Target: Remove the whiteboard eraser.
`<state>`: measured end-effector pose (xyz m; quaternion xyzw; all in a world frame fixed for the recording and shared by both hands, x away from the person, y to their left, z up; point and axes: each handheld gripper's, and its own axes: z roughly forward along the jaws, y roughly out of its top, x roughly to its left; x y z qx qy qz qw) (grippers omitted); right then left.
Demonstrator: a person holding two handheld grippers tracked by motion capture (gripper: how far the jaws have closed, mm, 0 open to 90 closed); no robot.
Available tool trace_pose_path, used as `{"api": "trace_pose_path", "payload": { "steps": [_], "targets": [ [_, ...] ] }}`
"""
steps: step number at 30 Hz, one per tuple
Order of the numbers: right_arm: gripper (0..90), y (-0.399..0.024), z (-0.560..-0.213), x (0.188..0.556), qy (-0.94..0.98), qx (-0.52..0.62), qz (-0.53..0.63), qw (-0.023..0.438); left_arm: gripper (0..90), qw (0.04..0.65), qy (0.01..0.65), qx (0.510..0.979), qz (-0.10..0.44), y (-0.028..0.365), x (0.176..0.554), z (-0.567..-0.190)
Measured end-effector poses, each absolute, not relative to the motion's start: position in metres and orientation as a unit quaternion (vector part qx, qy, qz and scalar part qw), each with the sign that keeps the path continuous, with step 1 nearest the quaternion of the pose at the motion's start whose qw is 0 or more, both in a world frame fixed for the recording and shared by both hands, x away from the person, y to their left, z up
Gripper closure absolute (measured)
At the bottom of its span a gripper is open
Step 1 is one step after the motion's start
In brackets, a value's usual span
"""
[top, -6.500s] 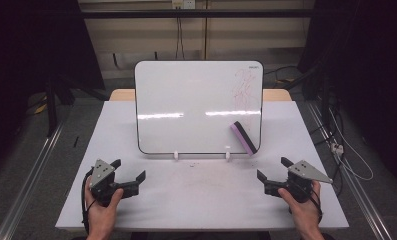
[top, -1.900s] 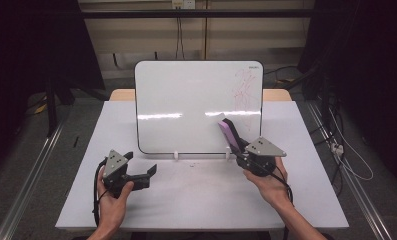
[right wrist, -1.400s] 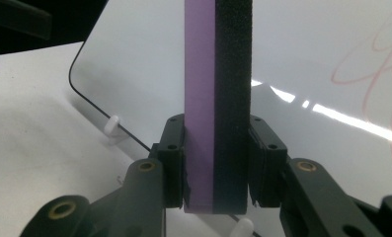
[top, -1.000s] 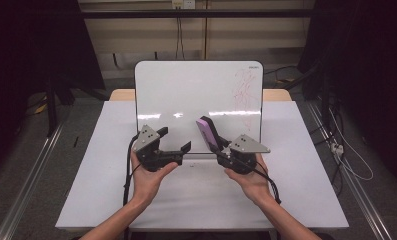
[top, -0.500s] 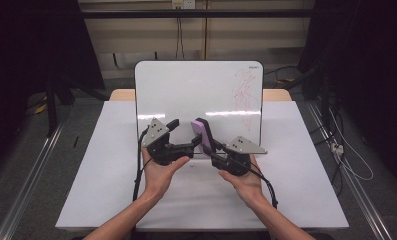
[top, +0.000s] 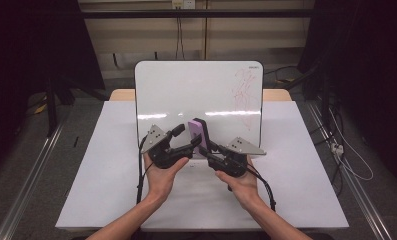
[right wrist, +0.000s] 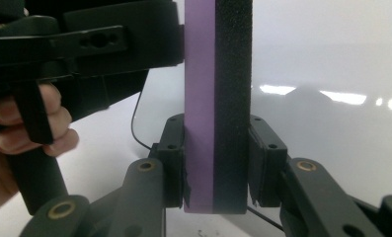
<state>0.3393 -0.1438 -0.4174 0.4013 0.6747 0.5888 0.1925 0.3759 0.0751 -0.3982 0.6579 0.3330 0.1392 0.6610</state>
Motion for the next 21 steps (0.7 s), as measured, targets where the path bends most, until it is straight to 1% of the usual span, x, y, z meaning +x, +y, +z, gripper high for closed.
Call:
{"api": "trace_pose_path", "payload": {
  "steps": [2,3,5,6,8,11,15,18,19,21],
  "targets": [
    [65.2,-0.144,-0.417,0.339,0.673,0.403,0.59,0.191,29.3,0.662,0.335,0.656,0.14,0.074,0.376,-0.399],
    [65.2,-0.144,-0.417,0.34,0.671,0.402,0.594,0.188,31.2,0.669,0.337,0.647,0.14,0.073,0.376,-0.401],
    [65.2,-0.143,-0.418,0.34,0.669,0.405,0.596,0.184,34.5,0.667,0.334,0.651,0.139,0.073,0.376,-0.401],
    [65.2,-0.143,-0.418,0.34,0.669,0.405,0.596,0.184,34.5,0.674,0.341,0.641,0.137,0.072,0.376,-0.402],
    [65.2,-0.143,-0.418,0.34,0.665,0.408,0.599,0.181,36.1,0.672,0.335,0.647,0.131,0.072,0.376,-0.403],
    [65.2,-0.142,-0.418,0.34,0.665,0.407,0.6,0.18,36.8,0.681,0.349,0.632,0.123,0.07,0.377,-0.406],
    [65.2,-0.141,-0.42,0.34,0.659,0.414,0.604,0.17,37.6,0.681,0.349,0.63,0.128,0.07,0.376,-0.407],
    [65.1,-0.14,-0.42,0.34,0.657,0.417,0.604,0.172,38.2,0.686,0.354,0.623,0.123,0.069,0.376,-0.409],
    [65.2,-0.141,-0.421,0.34,0.654,0.42,0.607,0.165,38.4,0.685,0.353,0.625,0.123,0.068,0.376,-0.409],
    [65.1,-0.141,-0.422,0.34,0.656,0.417,0.605,0.17,38.5,0.683,0.355,0.627,0.12,0.068,0.378,-0.41]
  ]
}}
